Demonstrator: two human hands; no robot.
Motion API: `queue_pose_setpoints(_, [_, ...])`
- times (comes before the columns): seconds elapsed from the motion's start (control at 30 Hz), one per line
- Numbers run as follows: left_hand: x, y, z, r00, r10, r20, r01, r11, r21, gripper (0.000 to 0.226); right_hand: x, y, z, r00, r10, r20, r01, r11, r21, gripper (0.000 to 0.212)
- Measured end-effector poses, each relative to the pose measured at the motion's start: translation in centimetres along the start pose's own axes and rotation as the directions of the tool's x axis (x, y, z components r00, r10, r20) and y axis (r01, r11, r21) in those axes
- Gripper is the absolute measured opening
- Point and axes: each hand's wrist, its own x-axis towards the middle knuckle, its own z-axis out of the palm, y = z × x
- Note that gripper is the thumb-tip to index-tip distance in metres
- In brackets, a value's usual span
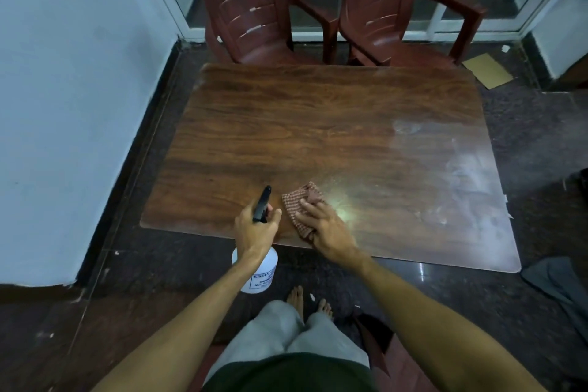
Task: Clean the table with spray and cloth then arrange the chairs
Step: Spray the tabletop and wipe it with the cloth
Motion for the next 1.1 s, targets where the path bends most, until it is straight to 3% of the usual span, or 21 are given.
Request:
queue_pose_setpoints(0.07, [-0.9,-0.5,0.3,0.999,-0.01,0.031,0.01,1.0,-0.007,0.017,-1.5,1.9,-1.7,0.965,0.222,-0.142,-0.208,0.973,0.104,0.064])
queue_pose_setpoints(0.17, [-2.4,-2.1,0.4,0.996,-0.049,0.073,0.05,0.999,0.001,0.021,-3.4,4.3,-3.7,0.829,0.513,-0.223,-0.478,0.856,0.195,0.066])
queue_pose_setpoints(0.37, [-5.0,-5.5,-0.6,0.986,-0.118,0.114,0.112,0.992,0.056,0.024,-2.7,1.4,-3.3,0.75,0.62,-0.231,-0.587,0.784,0.2,0.057])
queue_pose_setpoints(0.43, [-5.2,-6.4,-1.5,0.987,-0.121,0.101,0.114,0.991,0.076,0.024,-1.2,-1.2,-2.3,0.803,0.567,-0.185,-0.539,0.823,0.18,0.06])
queue_pose_setpoints(0.53, [-5.2,-7.4,-3.2,0.989,-0.138,0.055,0.134,0.989,0.067,0.024,1.2,-5.2,0.3,0.933,0.347,-0.1,-0.335,0.935,0.12,0.062])
queue_pose_setpoints(0.6, [-4.7,-7.8,-4.5,0.988,-0.156,0.018,0.155,0.987,0.032,0.023,3.1,-7.2,1.8,0.949,0.306,-0.068,-0.299,0.949,0.105,0.062])
queue_pose_setpoints(0.7, [-3.6,-8.8,-6.8,0.979,-0.193,-0.067,0.192,0.981,-0.023,0.019,5.9,-10.0,2.9,0.925,0.372,-0.08,-0.364,0.926,0.1,0.062])
queue_pose_setpoints(0.8, [-2.5,-10.0,-8.8,0.964,-0.221,-0.147,0.215,0.975,-0.06,0.018,8.4,-14.4,5.0,0.996,0.084,0.038,-0.086,0.995,0.057,0.062])
queue_pose_setpoints(0.9, [-1.6,-11.2,-10.2,0.953,-0.225,-0.203,0.221,0.974,-0.041,0.016,9.6,-17.3,6.4,0.971,-0.16,0.18,0.154,0.987,0.047,0.054])
queue_pose_setpoints(1.03, [-0.7,-12.2,-11.1,0.936,-0.253,-0.246,0.243,0.967,-0.07,0.015,8.9,-16.5,7.2,0.998,0.006,0.059,-0.006,1.0,0.002,0.068])
queue_pose_setpoints(1.1, [-0.4,-12.2,-11.3,0.935,-0.245,-0.256,0.233,0.969,-0.077,0.014,9.1,-17.4,7.3,0.999,-0.013,0.051,0.013,1.0,0.003,0.071])
